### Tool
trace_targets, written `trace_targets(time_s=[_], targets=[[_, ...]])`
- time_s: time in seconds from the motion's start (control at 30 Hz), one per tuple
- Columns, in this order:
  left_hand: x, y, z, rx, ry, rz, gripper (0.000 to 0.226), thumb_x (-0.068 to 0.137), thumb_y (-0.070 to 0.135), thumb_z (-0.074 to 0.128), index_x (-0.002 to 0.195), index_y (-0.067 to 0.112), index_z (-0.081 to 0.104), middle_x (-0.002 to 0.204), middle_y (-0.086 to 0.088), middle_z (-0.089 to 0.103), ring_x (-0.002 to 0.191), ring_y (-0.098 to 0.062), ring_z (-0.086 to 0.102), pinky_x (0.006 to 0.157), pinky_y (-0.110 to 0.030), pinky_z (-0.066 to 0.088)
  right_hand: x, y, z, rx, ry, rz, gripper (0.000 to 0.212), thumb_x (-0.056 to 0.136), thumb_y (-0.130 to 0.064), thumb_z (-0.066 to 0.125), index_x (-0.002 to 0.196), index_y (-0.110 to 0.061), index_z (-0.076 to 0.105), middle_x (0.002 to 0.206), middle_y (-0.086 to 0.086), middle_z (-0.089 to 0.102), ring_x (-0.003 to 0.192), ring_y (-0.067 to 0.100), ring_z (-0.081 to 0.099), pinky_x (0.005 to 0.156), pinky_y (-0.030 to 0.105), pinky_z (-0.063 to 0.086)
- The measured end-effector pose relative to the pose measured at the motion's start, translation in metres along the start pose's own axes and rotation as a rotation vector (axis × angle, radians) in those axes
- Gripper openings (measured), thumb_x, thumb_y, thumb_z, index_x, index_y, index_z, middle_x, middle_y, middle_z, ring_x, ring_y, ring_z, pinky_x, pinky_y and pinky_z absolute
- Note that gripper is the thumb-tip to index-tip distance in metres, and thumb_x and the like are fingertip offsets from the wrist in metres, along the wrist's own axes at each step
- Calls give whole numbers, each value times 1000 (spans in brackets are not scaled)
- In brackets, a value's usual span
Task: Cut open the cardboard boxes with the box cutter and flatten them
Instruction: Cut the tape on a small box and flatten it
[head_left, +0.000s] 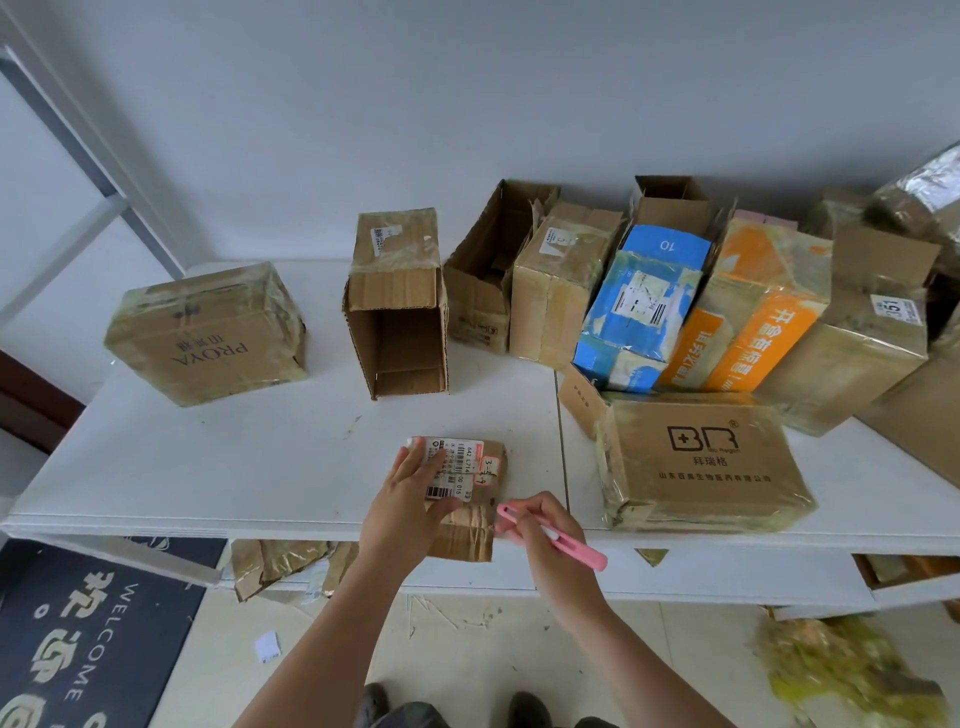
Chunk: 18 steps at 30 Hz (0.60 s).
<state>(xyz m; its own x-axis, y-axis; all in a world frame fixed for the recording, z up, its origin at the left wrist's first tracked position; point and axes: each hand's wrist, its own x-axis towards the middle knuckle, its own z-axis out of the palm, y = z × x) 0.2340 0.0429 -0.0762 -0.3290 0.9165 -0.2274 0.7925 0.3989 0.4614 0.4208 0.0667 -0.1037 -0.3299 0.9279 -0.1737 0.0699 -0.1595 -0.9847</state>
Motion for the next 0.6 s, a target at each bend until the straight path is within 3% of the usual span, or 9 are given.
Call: trace_targets(time_s=[0.07, 0.17, 0.27, 0.33, 0.43, 0.5, 0.6], targets=[[1, 0, -3, 6, -16, 6, 71, 93, 42, 60, 154, 28, 26, 164, 10, 7, 151, -12, 2, 119, -36, 21, 2, -3, -3, 62, 52, 21, 9, 98, -7, 55, 91, -7, 61, 89, 1, 74, 94, 20, 71, 88, 36, 56], [11, 2, -11, 43, -40, 4, 71, 91, 44, 64, 152, 26, 33, 164, 5, 9, 151, -18, 6, 120, -38, 17, 4, -9, -5, 97, 78, 25, 8, 100, -10, 52, 100, -5, 59, 95, -2, 73, 99, 15, 70, 90, 34, 58], [24, 3, -16, 115, -83, 76, 70, 88, 45, 68, 145, 23, 35, 165, -1, -1, 152, -23, -7, 117, -38, -9, 8, -14, -4, 105, 71, 44, 8, 101, -13, 52, 102, -8, 58, 97, -3, 71, 99, 14, 69, 88, 31, 58], [29, 2, -18, 154, -110, 95, 72, 85, 48, 69, 142, 24, 32, 163, -5, 12, 151, -27, 0, 117, -43, -12, 11, -17, -2, 129, 92, 48, 8, 101, -12, 50, 101, -10, 58, 99, 2, 71, 96, 16, 70, 82, 29, 59], [27, 0, -23, 210, -135, 1, 88, 76, 66, 68, 142, 27, 25, 135, -8, 34, 135, -30, 30, 116, -46, 22, 11, -22, -1, 160, 115, 27, 9, 102, -11, 50, 100, -12, 59, 93, 3, 71, 92, 18, 71, 77, 28, 59], [23, 3, -26, 228, -134, -109, 97, 71, 77, 63, 143, 29, 19, 130, -9, 36, 127, -30, 38, 105, -44, 39, 11, -24, 0, 172, 130, 10, 8, 101, -12, 51, 101, -11, 59, 90, 2, 71, 91, 19, 71, 77, 29, 59], [18, 8, -29, 191, -51, -283, 95, 73, 77, 61, 140, 24, 20, 123, -10, 51, 111, -30, 56, 84, -43, 52, 10, -25, 2, 174, 140, 2, 7, 100, -13, 52, 102, -12, 59, 91, 4, 71, 89, 21, 72, 74, 32, 60]])
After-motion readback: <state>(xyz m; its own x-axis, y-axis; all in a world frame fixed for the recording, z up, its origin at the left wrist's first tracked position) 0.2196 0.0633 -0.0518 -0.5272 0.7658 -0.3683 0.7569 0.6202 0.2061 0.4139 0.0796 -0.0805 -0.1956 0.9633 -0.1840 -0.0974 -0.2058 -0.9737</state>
